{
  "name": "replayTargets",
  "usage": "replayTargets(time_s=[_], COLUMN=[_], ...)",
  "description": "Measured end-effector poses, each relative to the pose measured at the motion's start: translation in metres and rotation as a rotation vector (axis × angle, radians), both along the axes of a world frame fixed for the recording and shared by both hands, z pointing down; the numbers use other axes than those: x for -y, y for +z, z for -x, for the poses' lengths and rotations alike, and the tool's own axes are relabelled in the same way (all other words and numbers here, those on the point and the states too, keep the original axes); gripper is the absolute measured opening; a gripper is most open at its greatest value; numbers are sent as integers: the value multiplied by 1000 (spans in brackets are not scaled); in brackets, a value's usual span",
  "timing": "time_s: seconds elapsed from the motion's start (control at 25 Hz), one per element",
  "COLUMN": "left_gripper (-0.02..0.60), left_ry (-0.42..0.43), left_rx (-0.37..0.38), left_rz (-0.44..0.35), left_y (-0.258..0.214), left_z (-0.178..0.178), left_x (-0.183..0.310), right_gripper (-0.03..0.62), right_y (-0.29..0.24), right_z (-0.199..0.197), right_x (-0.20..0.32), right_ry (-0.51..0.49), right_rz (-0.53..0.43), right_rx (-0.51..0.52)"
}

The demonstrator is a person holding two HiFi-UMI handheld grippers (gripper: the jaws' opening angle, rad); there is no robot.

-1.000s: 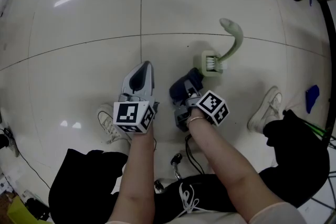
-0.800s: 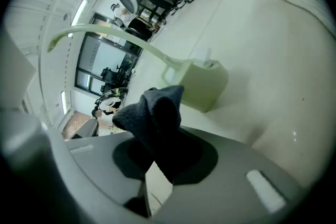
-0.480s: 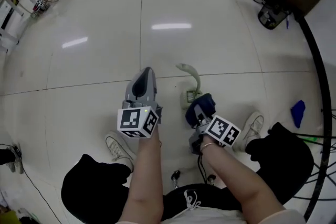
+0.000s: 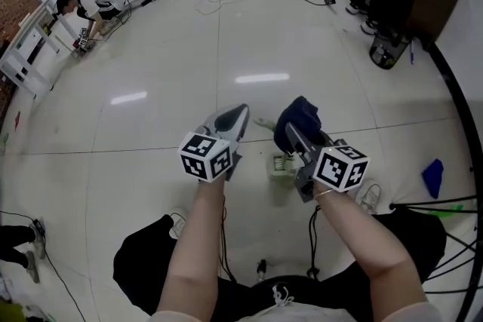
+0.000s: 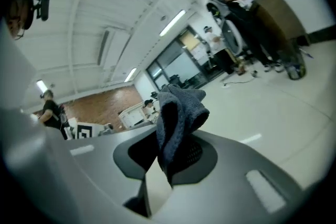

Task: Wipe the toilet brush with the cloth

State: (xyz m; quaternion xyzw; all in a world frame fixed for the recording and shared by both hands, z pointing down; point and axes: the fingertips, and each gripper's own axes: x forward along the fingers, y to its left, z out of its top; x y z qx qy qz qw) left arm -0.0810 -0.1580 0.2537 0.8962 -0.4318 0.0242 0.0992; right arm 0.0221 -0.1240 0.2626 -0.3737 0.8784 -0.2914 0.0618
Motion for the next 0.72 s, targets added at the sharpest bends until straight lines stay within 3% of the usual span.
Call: replayTargets(time_s=[0.16, 0.36, 0.52, 0.72], left_gripper=[6, 6, 6, 6], left_ry=[34, 50, 47, 31], left_rx=[-30, -65, -41, -101], left_rz=[62, 78, 52, 48], left_y=[17, 22, 22, 23], left_z=[-6, -10, -9, -7], left_x=[1, 1, 0, 0], right_gripper=[63, 63, 63, 64], right_y=[-22, 8, 35, 73], right_z=[32, 39, 31, 15], right_x=[10, 19, 23, 22], right_ry=[-143, -237, -212, -166], right_rz=[-47, 125, 191, 260], right_rx=[-77, -99, -89, -50])
